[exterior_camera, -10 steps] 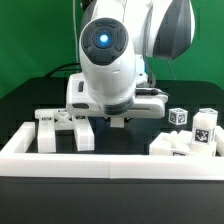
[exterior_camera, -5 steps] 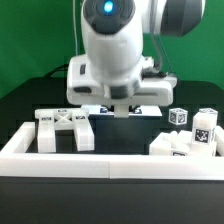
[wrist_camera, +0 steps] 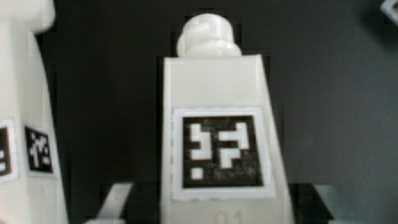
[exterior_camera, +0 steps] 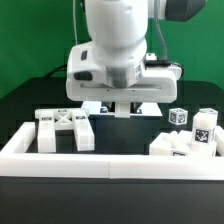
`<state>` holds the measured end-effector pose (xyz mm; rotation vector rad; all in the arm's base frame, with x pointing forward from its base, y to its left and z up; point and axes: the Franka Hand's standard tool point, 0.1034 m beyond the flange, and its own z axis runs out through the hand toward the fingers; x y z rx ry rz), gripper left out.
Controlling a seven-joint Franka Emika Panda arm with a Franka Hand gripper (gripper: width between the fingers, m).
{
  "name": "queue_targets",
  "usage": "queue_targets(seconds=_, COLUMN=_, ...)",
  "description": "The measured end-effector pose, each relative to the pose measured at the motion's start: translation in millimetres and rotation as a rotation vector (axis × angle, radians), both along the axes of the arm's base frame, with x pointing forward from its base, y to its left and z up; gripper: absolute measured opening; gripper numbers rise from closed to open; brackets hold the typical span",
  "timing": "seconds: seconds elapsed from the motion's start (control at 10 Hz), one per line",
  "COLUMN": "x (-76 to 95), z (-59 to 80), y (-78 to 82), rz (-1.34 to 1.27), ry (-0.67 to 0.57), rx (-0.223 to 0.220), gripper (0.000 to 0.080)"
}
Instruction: Assemble chair
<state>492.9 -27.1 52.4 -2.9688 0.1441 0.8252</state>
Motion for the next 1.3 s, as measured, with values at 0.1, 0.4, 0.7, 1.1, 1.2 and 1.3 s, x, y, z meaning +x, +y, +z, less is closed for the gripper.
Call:
queue_targets(seconds=0.1, x=4.1, z=11.1, y=6.1, rz=-0.013, ry=-0.020, rx=-0.006, gripper=0.0290)
queue_targets(seconds=0.4, x=32.7, z=42.3, y=23.1, rz=-0.026, ry=-0.165, rx=-0.027, gripper=0.0290)
queue_targets(seconds=0.7, x=43.7, z=35.9, y=18.5, rz=-0.024, ry=-0.437, rx=-0.064, gripper=0.0290)
queue_targets(seconds=1.1, x=67.2, z=49.1, y=25.0, rz=-0.009, ry=-0.751, rx=-0.105, gripper=0.0290)
queue_targets(seconds=1.2, x=66.1, z=47.2, y=23.1, rz=-0.005, ry=-0.800, rx=-0.116, gripper=0.0290)
queue_targets(seconds=1.3, x=67.9, z=48.0, y=21.1, rz=0.000, ry=-0.879, rx=-0.132, gripper=0.0290)
